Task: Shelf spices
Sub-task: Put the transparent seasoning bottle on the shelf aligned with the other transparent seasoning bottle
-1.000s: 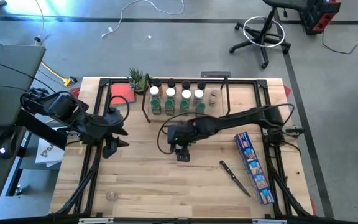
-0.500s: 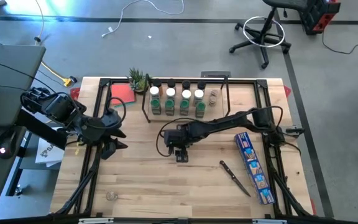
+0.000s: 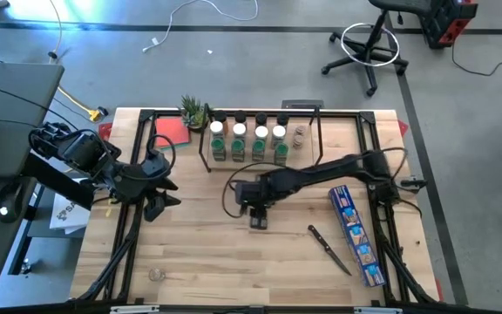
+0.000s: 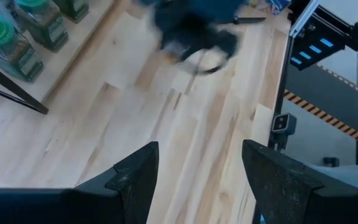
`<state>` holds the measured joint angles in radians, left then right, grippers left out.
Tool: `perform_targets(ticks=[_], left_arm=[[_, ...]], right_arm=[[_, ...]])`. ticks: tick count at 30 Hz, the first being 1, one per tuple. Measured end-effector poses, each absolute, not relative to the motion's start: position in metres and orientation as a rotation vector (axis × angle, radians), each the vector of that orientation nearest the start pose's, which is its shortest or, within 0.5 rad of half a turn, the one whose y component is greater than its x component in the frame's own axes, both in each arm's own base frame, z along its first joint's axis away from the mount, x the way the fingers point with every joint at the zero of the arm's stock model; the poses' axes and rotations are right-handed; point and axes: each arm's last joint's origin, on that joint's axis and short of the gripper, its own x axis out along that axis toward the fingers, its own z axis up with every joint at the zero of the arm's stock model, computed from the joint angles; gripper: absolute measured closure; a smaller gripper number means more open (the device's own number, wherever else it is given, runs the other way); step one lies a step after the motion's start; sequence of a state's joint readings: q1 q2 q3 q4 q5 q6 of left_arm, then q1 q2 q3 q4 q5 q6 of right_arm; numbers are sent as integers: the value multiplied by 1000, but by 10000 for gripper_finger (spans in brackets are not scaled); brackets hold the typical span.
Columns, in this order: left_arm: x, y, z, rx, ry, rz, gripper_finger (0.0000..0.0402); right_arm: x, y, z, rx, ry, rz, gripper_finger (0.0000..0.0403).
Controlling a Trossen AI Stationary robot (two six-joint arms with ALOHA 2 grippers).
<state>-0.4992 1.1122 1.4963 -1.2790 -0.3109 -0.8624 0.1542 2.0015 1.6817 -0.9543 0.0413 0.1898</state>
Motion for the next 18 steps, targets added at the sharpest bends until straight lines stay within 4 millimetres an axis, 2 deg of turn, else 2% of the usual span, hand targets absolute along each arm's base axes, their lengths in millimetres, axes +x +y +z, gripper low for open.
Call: perform_targets(ticks=[3, 6, 8, 11, 14, 18], left_arm=[[152, -72, 414, -450, 806, 204, 177], [154, -72, 415, -441, 779, 215, 177], [155, -73, 416, -428, 752, 209, 177], [158, -73, 419, -405, 707, 200, 177], [160, -74, 421, -413, 685, 197, 177], [160, -74, 421, -423, 676, 199, 177]], right_arm=[[371, 57, 273, -48, 1305, -34, 232], [341, 34, 310, -89, 1306, -70, 232], [327, 11, 321, -96, 1300, -80, 232], [315, -31, 315, -47, 1312, -119, 232], [305, -68, 293, -8, 1387, -166, 232], [301, -93, 267, 53, 1362, -139, 232]])
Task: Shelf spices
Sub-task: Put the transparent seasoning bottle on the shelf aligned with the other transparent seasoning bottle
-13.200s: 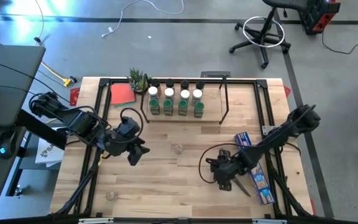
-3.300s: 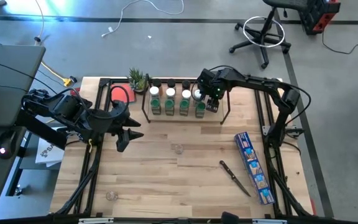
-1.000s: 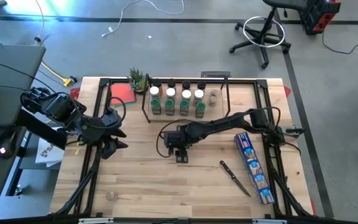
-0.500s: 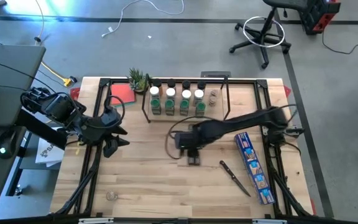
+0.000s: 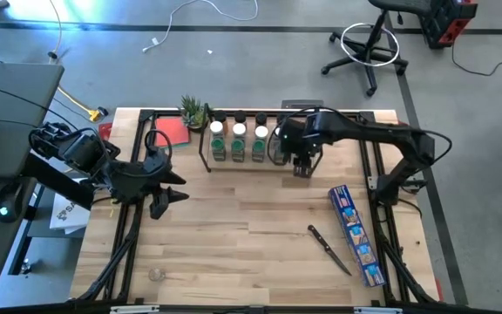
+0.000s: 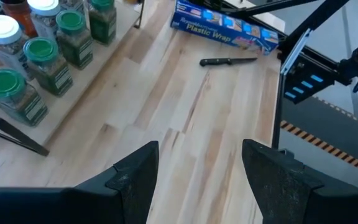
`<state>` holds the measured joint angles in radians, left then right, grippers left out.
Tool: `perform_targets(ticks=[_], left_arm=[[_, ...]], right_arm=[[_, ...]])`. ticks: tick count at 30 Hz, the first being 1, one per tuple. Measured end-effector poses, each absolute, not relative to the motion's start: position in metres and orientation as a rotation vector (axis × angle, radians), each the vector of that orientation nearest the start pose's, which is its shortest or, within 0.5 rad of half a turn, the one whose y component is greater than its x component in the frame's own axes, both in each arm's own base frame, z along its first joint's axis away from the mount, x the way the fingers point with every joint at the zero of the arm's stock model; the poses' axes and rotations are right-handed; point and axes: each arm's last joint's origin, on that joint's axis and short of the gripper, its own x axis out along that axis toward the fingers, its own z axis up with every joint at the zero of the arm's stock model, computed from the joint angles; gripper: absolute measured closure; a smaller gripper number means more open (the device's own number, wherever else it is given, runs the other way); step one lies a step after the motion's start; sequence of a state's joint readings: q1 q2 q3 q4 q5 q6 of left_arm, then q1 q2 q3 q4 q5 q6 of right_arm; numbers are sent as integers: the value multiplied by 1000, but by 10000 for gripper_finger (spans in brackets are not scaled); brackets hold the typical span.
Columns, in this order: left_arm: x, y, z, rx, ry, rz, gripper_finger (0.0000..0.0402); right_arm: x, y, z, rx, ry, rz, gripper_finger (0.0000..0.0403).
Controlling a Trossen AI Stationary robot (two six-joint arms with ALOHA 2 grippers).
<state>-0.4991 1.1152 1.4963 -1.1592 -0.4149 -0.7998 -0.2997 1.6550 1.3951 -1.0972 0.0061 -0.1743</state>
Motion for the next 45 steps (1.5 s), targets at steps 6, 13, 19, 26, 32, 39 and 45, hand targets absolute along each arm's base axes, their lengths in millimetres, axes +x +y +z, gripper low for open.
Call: perform_targets(ticks=[6, 13, 19, 26, 32, 39, 45], left_arm=[[161, -73, 421, -446, 665, 226, 177], [162, -70, 422, -450, 646, 263, 177], [163, -67, 421, -456, 643, 279, 177], [163, -66, 421, -458, 643, 285, 177], [163, -66, 421, -457, 644, 285, 177], [163, -66, 421, -457, 644, 285, 177], [163, -66, 421, -457, 644, 284, 177]], right_arm=[[298, -108, 242, 45, 1326, -148, 232], [288, -116, 222, 74, 1351, -166, 232], [288, -120, 221, 80, 1339, -205, 191], [288, -121, 221, 62, 1343, -221, 180], [289, -123, 225, 55, 1347, -304, 178], [295, -128, 244, -11, 1310, -395, 177], [296, -125, 268, -7, 1333, -392, 176]])
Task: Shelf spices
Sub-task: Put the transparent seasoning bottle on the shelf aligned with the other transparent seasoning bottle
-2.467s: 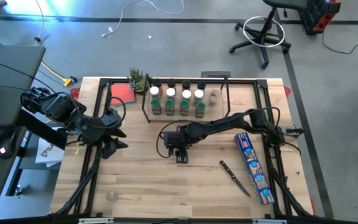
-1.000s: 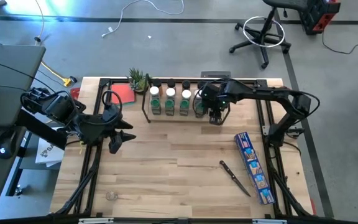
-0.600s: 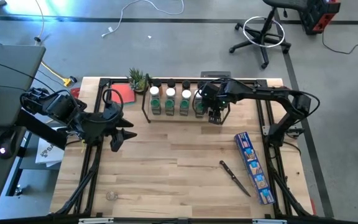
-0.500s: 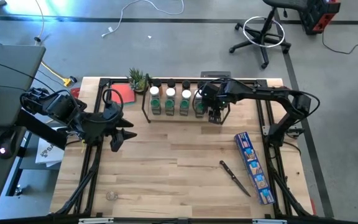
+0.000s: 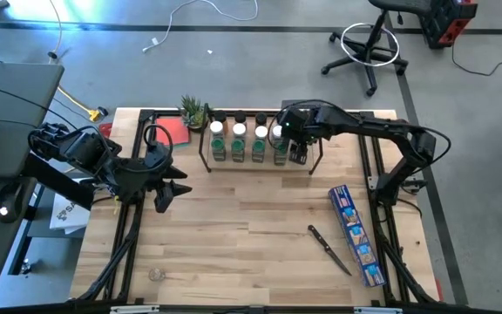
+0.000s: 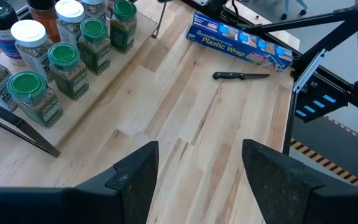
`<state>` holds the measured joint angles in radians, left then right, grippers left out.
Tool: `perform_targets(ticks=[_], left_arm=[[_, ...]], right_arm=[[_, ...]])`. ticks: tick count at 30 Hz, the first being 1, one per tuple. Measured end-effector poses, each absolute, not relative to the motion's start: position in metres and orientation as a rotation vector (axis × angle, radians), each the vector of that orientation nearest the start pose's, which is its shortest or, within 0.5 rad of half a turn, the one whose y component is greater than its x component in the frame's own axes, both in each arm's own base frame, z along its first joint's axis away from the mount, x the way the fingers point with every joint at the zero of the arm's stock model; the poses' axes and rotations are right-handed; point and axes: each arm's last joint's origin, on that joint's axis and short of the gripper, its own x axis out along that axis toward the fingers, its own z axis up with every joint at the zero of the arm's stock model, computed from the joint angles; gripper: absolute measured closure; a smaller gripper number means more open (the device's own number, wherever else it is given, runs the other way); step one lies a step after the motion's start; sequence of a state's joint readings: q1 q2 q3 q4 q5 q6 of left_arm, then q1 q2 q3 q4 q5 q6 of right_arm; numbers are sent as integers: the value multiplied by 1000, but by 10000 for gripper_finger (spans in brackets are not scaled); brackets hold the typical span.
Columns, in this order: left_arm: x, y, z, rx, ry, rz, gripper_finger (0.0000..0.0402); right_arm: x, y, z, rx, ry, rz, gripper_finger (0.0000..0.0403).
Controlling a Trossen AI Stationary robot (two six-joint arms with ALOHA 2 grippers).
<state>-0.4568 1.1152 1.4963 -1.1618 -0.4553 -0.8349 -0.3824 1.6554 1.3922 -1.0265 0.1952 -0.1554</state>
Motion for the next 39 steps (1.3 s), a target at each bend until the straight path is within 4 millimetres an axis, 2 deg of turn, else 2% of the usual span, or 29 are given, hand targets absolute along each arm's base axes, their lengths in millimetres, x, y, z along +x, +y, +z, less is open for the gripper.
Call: perform_targets(ticks=[6, 10, 13, 17, 20, 25, 33, 39], left_arm=[[162, -68, 421, -451, 670, 247, 177], [158, -74, 418, -434, 739, 172, 177], [154, -90, 408, -444, 853, 0, 177], [141, -117, 382, -444, 1108, -256, 177], [128, -134, 355, -403, 1250, -288, 177], [108, -151, 310, -290, 1401, -278, 177], [84, -177, 269, -123, 1284, -370, 177], [73, -187, 235, -62, 1322, -406, 176]], right_arm=[[297, -101, 314, 30, 1351, -440, 176], [309, -70, 350, 133, 1192, -496, 176], [318, -36, 373, 167, 1049, -484, 176], [323, 5, 391, 94, 897, -509, 176], [322, 25, 395, 90, 827, -566, 176], [320, 48, 393, 208, 761, -625, 176], [320, 68, 391, 361, 711, -641, 176], [319, 74, 391, 419, 686, -645, 176]])
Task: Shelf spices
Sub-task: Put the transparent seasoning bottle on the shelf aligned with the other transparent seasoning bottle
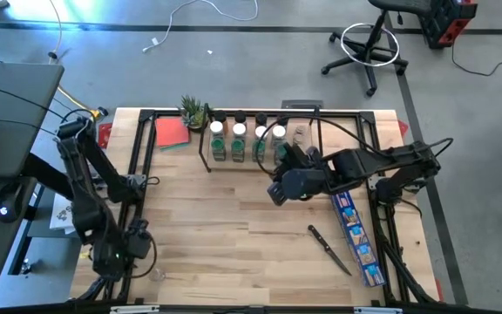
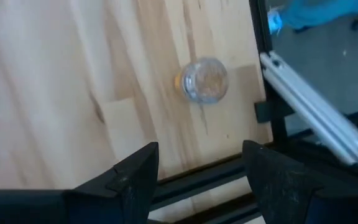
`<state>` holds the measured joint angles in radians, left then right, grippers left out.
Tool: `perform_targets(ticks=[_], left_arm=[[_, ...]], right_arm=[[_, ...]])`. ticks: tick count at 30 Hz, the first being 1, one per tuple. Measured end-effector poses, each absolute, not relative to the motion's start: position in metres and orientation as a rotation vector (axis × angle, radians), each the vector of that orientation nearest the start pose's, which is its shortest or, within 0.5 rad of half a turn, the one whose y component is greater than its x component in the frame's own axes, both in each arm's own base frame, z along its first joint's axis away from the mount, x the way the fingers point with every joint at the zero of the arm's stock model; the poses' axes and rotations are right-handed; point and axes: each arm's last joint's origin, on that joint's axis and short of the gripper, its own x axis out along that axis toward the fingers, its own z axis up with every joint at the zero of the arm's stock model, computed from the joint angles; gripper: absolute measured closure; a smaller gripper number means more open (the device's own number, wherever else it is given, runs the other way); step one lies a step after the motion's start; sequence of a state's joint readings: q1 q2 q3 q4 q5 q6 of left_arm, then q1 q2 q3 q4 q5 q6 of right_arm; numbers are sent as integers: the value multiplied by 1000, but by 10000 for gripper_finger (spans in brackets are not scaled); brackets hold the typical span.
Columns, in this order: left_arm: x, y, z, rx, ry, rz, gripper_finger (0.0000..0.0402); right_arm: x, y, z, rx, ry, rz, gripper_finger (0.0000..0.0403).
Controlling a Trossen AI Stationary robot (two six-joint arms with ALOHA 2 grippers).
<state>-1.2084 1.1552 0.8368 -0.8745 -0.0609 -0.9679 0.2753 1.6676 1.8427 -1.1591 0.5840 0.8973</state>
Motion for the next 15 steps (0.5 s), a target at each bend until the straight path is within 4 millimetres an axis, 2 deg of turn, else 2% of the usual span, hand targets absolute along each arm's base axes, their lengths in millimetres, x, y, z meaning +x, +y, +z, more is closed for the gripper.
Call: perform_targets(ticks=[5, 15], left_arm=[[74, -203, 208, -95, 1326, -460, 176], [83, -229, 162, 40, 1369, -431, 176]], right_arm=[[320, 74, 392, 445, 669, -657, 176], [322, 68, 392, 474, 666, -655, 176]])
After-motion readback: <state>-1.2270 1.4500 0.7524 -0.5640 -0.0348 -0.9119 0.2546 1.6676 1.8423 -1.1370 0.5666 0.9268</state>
